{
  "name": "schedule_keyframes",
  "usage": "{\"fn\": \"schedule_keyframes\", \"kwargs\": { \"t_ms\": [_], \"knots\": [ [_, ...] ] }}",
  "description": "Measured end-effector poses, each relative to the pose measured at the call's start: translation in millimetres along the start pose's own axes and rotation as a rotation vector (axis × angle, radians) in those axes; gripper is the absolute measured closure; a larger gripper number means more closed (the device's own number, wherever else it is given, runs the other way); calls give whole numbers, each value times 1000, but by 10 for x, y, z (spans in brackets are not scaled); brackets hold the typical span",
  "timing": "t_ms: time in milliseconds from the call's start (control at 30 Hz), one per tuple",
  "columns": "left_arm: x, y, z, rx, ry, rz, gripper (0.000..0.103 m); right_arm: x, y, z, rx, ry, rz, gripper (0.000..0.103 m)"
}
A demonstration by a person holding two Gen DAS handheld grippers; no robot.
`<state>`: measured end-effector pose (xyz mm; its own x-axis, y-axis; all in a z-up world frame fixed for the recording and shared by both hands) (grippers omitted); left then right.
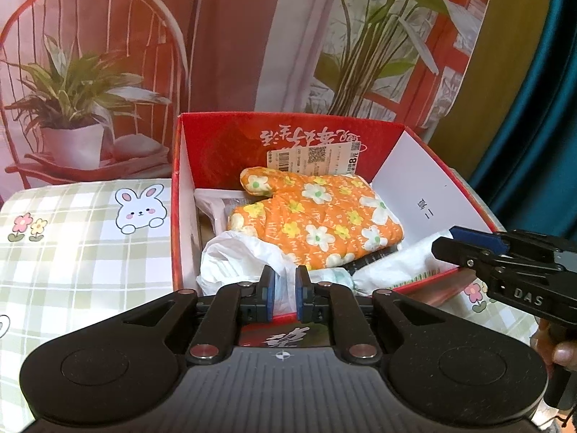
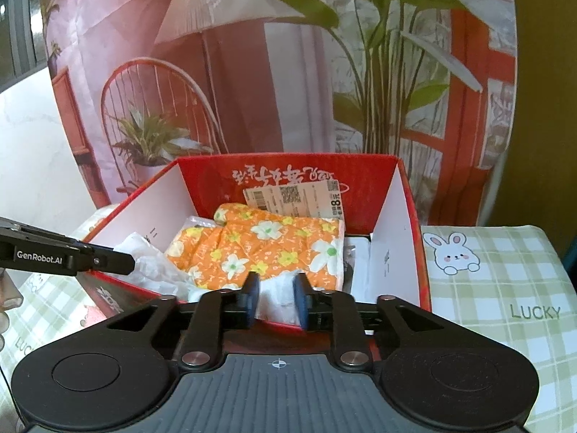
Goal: Organize soft objects
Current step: 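Open both tools to release the bundle beside the orange pouch, then move both tools down to the clear-wrapped bread pastry and close on it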
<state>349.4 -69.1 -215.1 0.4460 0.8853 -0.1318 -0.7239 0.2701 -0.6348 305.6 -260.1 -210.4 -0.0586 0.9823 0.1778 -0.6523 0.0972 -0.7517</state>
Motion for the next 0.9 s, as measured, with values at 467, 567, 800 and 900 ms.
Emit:
{"fn": "schedule_keyframes", "kwargs": {
  "t_ms": [467,567,800,900],
  "knots": [
    [-138,148,470,-121,-59,-34,19,151,120,491,-118,-58,-11,44],
    [-163,260,582,-137,-44,-9,19,176,189,613,-122,-79,-19,44],
    [-265,634,640,-109,2,53,19,179,531,733,-48,-86,-34,44],
    [-317,792,615,-86,16,67,19,175,730,773,-9,-79,-35,45]
  ]
}}
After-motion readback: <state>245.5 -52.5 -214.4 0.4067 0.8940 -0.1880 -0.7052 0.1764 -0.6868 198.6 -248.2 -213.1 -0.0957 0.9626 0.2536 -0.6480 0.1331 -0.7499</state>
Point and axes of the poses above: each gripper's, at about its wrist camera, not at the fingertips, and z roughly against the way its jaws point, x to its left, y to its underside, the point moved 7 cm from there along -z, roughly the way its jaws point, and after that the axes turned 4 degrees about x, right-handed, at the moved point
